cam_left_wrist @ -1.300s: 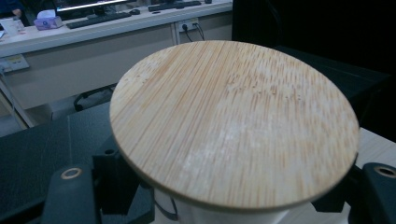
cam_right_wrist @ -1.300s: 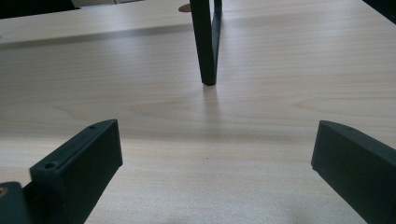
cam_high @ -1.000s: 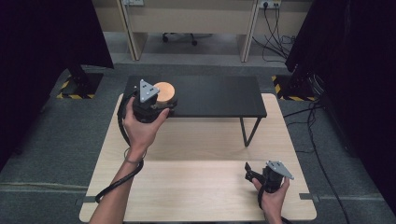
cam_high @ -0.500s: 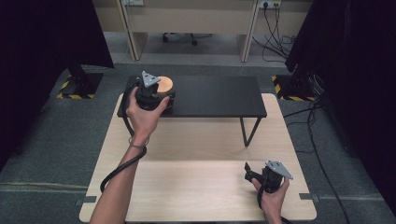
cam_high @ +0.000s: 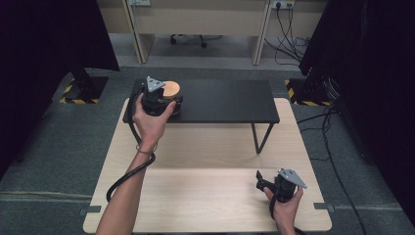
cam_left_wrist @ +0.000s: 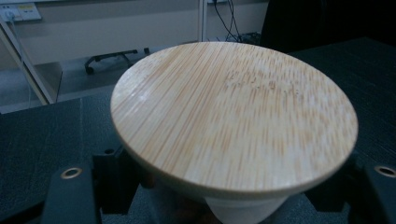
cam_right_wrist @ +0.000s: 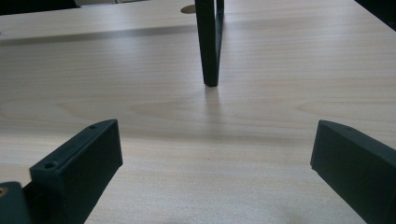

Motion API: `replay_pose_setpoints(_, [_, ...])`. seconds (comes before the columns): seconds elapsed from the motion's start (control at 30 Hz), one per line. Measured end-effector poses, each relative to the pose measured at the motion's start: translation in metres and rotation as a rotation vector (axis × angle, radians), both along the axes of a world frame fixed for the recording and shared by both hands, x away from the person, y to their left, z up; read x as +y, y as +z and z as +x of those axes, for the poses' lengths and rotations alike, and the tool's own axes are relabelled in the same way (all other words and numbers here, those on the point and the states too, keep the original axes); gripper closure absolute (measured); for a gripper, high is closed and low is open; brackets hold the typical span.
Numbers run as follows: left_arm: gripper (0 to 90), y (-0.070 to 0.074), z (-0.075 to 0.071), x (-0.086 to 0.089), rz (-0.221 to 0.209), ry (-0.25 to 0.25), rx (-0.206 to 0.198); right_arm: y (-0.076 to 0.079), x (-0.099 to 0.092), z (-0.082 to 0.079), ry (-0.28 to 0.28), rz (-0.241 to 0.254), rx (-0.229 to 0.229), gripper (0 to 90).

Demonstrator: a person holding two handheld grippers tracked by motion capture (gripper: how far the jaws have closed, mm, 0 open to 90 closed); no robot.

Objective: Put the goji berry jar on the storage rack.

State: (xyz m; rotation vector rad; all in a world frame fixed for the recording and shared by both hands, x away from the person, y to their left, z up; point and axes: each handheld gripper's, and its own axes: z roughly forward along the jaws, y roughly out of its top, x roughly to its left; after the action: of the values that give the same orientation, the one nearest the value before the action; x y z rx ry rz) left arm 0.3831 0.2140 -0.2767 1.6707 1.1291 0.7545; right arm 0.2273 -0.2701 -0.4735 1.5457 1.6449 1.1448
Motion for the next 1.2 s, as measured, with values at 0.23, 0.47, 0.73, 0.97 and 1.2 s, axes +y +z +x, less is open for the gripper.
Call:
replay_pose_setpoints(0.23, [25.6,-0.025,-0.011,-0.002,-0.044,0.025,-0.092,0.0,0.0,0.0,0.003,-0.003,0.001,2.0])
replay_pose_setpoints(0.47, [25.6,-0.024,-0.011,-0.003,-0.041,0.027,-0.089,0.0,0.001,0.0,0.004,-0.008,0.0,2.0])
replay_pose_setpoints(0.73, [25.6,-0.024,-0.01,-0.001,-0.041,0.021,-0.087,0.0,0.001,0.0,0.005,-0.008,0.001,2.0])
replay_pose_setpoints(0.97, [25.6,-0.023,-0.01,0.0,-0.04,0.016,-0.084,0.0,0.001,0.0,0.004,-0.007,0.0,2.1])
replay_pose_setpoints(1.2, [25.6,-0.022,-0.01,0.0,-0.037,0.015,-0.081,0.0,0.0,0.0,0.005,-0.005,0.0,2.1])
